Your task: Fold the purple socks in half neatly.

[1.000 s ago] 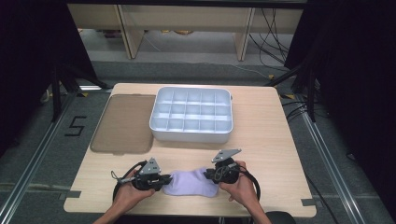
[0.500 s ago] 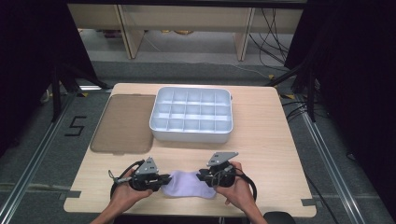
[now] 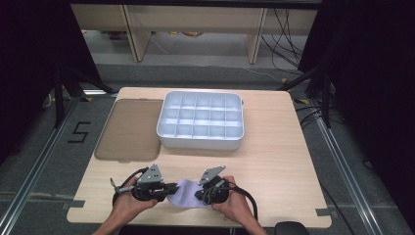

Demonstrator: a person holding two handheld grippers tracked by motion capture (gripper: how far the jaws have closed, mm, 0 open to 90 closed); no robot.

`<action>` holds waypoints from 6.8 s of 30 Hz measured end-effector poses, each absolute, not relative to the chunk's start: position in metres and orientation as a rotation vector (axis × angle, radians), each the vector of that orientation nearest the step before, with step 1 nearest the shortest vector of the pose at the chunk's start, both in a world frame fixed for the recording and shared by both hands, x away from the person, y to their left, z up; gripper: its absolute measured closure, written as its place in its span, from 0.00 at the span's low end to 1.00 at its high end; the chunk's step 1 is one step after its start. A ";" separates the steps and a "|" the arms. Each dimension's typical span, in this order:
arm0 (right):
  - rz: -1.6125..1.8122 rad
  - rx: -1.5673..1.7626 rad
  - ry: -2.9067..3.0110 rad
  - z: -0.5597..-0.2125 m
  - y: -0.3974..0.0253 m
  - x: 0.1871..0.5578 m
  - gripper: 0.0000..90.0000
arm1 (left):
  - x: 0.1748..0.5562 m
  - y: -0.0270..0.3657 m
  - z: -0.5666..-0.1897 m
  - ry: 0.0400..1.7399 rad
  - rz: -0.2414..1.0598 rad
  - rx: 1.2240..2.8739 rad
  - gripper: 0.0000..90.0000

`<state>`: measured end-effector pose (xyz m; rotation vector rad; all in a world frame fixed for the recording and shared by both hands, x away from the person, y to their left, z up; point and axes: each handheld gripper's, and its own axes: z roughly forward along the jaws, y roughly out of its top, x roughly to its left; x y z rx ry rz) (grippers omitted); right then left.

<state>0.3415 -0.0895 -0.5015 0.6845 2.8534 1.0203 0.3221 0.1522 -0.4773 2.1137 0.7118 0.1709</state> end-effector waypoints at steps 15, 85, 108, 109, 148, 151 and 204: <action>1.064 0.641 2.832 -0.495 -0.075 0.342 0.96 | 0.319 0.154 -0.471 0.698 0.121 2.074 0.92; 0.911 0.846 2.796 -0.491 -0.130 0.347 0.97 | 0.350 0.097 -0.489 0.739 0.050 2.109 0.91; 0.977 0.827 2.748 -0.485 -0.135 0.349 0.97 | 0.347 0.102 -0.471 0.699 0.029 2.011 0.74; 0.963 0.818 2.753 -0.483 -0.136 0.349 0.97 | 0.346 0.105 -0.470 0.720 0.034 2.001 0.74; 0.914 0.821 2.780 -0.487 -0.136 0.344 1.00 | 0.327 0.107 -0.510 0.645 0.050 2.229 0.92; 0.915 0.837 2.769 -0.492 -0.137 0.346 1.00 | 0.327 0.107 -0.510 0.645 0.050 2.230 0.92; 0.951 0.697 2.814 -0.482 -0.117 0.331 0.99 | 0.313 0.110 -0.504 0.633 0.079 2.189 0.85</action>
